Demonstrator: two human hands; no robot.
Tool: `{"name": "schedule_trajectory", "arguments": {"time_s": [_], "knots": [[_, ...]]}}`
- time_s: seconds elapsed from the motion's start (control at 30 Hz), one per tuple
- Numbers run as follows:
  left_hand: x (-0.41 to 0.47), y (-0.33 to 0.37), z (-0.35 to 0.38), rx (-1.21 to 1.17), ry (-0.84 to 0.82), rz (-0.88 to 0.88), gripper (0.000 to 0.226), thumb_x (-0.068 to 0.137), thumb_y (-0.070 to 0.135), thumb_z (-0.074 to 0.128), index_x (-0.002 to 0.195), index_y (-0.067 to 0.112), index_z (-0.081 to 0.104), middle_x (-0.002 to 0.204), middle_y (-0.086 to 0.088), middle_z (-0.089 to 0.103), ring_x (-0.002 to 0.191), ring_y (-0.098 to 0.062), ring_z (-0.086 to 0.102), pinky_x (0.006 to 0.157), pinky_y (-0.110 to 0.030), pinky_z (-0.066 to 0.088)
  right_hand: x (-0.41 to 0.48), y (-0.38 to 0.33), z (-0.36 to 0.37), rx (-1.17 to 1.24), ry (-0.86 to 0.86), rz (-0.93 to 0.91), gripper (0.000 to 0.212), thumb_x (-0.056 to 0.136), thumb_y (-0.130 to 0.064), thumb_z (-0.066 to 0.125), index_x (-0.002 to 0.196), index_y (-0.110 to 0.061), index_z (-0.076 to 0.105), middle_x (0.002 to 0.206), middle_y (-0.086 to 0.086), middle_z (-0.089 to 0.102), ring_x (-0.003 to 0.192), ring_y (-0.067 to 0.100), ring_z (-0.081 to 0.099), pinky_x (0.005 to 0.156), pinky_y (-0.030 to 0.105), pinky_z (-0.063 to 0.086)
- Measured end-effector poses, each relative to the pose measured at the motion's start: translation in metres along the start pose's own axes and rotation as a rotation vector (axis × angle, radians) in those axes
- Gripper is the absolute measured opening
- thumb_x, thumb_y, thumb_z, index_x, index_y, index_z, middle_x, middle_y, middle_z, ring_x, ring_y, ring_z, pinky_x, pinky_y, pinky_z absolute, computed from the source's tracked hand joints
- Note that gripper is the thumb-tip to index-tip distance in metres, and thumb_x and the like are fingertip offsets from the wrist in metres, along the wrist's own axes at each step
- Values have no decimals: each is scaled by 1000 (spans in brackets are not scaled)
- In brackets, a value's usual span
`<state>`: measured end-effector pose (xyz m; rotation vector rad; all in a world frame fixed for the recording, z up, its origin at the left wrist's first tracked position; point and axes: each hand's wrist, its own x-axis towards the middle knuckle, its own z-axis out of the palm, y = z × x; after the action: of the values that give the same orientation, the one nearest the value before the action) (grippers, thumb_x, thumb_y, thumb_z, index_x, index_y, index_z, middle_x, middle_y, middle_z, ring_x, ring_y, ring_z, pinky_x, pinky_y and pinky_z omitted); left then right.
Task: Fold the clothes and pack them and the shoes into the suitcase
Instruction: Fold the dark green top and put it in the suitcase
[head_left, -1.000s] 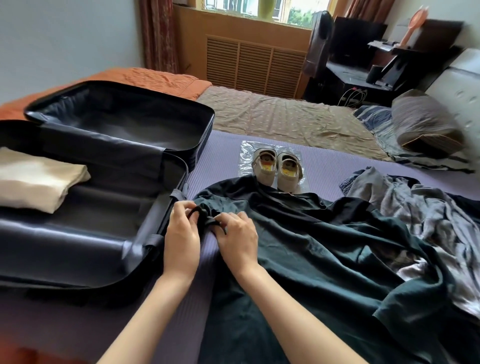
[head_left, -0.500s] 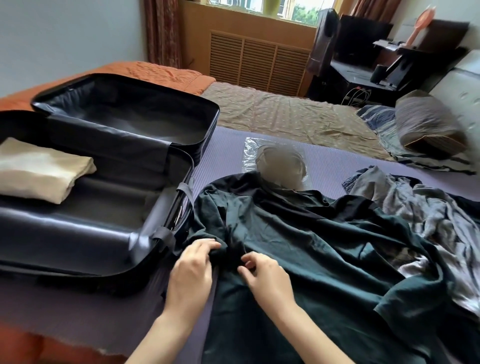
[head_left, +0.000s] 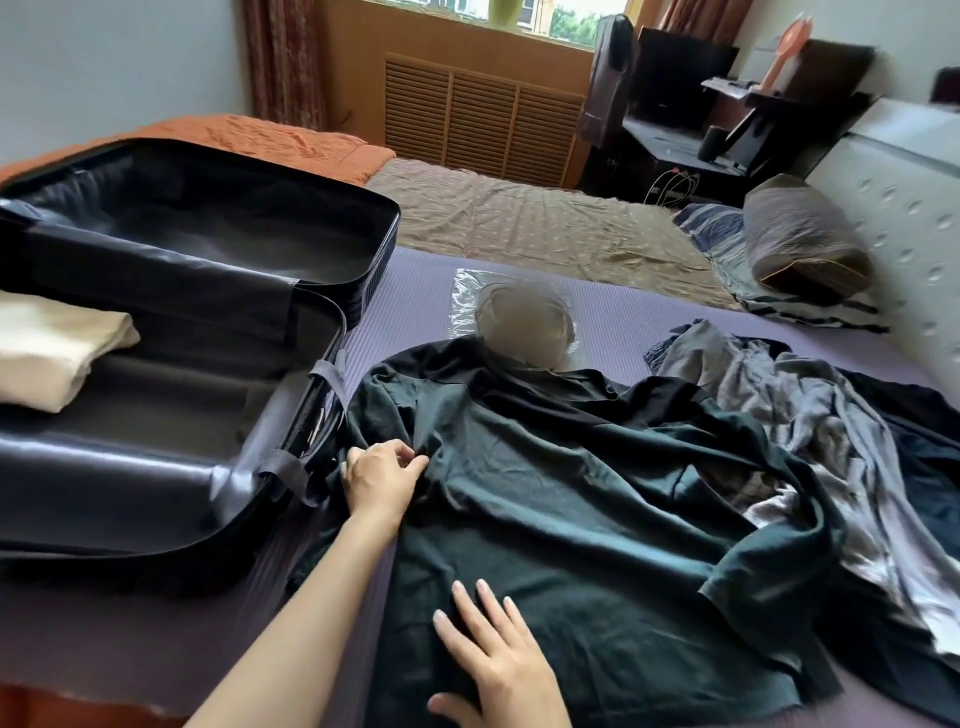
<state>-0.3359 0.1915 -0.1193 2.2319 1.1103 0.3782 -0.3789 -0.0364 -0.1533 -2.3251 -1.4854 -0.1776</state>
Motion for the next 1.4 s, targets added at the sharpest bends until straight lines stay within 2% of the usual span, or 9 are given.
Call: {"name": "schedule_trajectory", "arguments": {"time_s": [0.07,0.2,0.43,0.67,0.8,0.9,0.97,1.23,1.4], "knots": [[0,-3,-3,-24,59,18,22,85,33,65,94,14,69,96,-14,69,102,-34,52,91,-37,36,2,-5,1,51,74,-26,58,56,-58,59,109,-37,50,117,-8,67,106,22,66,86,32,53],[-2,-14,-12,63,160,67,16,88,23,63,92,8,66,91,-19,67,98,-35,53,84,-38,39,10,-16,10,87,268,-36,14,69,-46,60,79,-37,64,104,-15,71,98,22,69,84,34,52],[-2,-18,-22,36,160,71,12,85,17,65,87,7,58,96,-15,64,96,-34,57,77,-39,42,20,-47,16,102,199,-24,17,67,-48,57,66,-38,71,96,-17,72,94,17,70,72,30,58],[-43,-33,-31,41,183,295,23,73,13,77,90,9,63,94,-14,56,96,-34,52,86,-41,39,1,-35,6,72,117,-15,48,80,-61,53,119,-33,60,132,-4,59,125,18,53,102,35,40],[-105,-58,-38,87,160,446,39,69,13,80,105,14,66,124,-12,52,120,-27,42,103,-38,33,-27,0,-11,16,72,-36,65,76,-63,54,131,-29,49,142,0,49,133,17,43,103,37,33],[-147,-79,-38,65,161,524,24,88,34,60,104,19,68,132,-9,51,127,-25,41,108,-33,24,-56,28,-19,-3,20,-41,76,70,-61,57,136,-26,44,148,2,41,137,17,37,105,34,32],[-166,-90,-35,36,66,570,47,95,51,34,112,20,65,131,-1,53,128,-16,41,112,-30,20,-73,42,-24,-8,16,-24,78,68,-56,60,138,-26,41,151,1,35,139,16,33,108,33,29],[-183,-107,-30,189,-129,641,54,95,46,30,144,23,36,155,6,25,143,-12,21,115,-27,15,-96,56,-31,-27,23,-8,51,84,-40,51,133,-26,50,146,0,44,138,16,34,108,37,30],[-194,-102,-34,41,87,446,45,95,43,43,126,15,59,132,-9,49,119,-24,46,104,-36,36,-102,52,-26,4,64,7,39,90,-35,52,127,-26,59,148,-1,41,140,18,33,110,40,30]]}}
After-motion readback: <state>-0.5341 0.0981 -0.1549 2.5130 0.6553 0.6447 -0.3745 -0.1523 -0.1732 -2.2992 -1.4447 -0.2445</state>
